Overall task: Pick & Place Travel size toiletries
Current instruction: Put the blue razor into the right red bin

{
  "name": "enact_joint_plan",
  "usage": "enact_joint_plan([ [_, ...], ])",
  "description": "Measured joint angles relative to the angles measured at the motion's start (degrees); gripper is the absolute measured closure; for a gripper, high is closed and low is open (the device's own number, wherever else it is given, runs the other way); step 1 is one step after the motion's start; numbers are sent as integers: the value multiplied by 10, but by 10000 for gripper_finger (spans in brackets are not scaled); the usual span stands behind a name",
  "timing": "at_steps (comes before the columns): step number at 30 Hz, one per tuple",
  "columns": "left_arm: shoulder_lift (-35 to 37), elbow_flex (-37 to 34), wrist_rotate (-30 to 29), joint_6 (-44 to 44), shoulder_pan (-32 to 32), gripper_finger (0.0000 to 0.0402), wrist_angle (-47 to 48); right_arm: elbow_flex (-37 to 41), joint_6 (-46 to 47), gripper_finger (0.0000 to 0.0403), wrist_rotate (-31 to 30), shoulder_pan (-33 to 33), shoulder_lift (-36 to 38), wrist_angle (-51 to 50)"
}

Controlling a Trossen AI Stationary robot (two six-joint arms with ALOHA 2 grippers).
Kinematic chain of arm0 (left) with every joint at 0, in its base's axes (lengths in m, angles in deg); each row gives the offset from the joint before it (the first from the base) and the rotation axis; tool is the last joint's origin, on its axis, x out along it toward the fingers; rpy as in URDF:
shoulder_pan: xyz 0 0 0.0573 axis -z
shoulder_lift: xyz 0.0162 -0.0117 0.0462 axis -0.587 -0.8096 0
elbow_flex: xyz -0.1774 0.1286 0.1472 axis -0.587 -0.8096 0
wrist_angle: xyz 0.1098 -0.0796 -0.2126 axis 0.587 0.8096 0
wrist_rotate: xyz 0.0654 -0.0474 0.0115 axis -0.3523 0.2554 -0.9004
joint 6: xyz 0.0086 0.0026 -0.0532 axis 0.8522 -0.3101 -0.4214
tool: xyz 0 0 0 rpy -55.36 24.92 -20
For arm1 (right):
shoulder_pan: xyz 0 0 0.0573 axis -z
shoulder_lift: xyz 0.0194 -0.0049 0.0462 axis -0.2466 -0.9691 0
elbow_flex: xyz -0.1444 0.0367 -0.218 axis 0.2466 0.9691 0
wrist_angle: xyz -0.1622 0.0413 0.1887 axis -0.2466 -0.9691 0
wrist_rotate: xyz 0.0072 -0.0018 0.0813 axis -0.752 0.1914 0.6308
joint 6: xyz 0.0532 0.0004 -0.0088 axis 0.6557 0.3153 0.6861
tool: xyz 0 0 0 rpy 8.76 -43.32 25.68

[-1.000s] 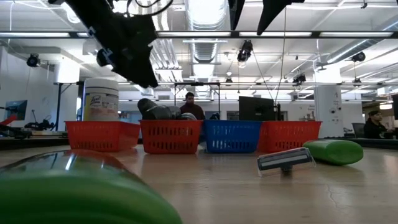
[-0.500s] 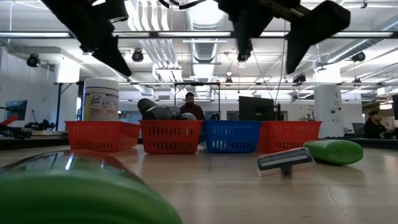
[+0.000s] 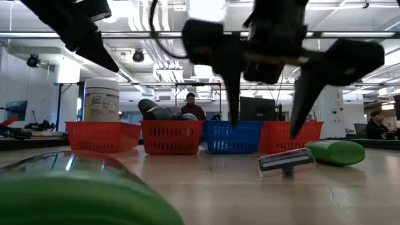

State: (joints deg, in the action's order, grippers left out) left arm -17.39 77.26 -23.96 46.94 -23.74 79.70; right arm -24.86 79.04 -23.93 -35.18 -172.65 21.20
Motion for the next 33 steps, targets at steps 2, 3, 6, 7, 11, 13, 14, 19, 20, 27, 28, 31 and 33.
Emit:
enact_joint_plan([
  [2,6,0,-1,9,0,179,0,-22,1,138,5,0,-33,-27],
  [3,10,0,-1,15,0,179,1,-35,5,140,11,-2,-49,-50],
  [6,21,0,-1,25,0,179,3,-76,8,148,19,-6,-83,-109],
  [7,24,0,-1,30,0,179,4,-87,7,152,20,-6,-89,-116],
  [11,35,0,-2,37,0,179,4,-116,-6,183,11,-6,-114,-123],
  [13,40,0,-1,41,0,179,5,-122,-6,209,8,-6,-124,-123],
  [14,42,0,-2,43,0,179,5,-124,-7,225,7,-6,-129,-123],
  [19,48,0,-1,54,0,179,6,-125,-18,319,4,-6,-146,-119],
  [20,48,0,-1,54,0,179,6,-125,-28,337,3,-6,-146,-120],
  [27,48,0,-1,53,0,179,4,-129,-66,377,-53,-8,-113,-223],
  [28,48,0,-1,52,0,179,1,-129,-67,377,-67,-8,-104,-245],
  [31,47,-2,-2,52,-1,179,-12,-133,-82,379,-106,0,-29,-316],
  [33,46,-8,-3,51,-1,179,-29,-127,-110,379,-128,17,29,-348],
])
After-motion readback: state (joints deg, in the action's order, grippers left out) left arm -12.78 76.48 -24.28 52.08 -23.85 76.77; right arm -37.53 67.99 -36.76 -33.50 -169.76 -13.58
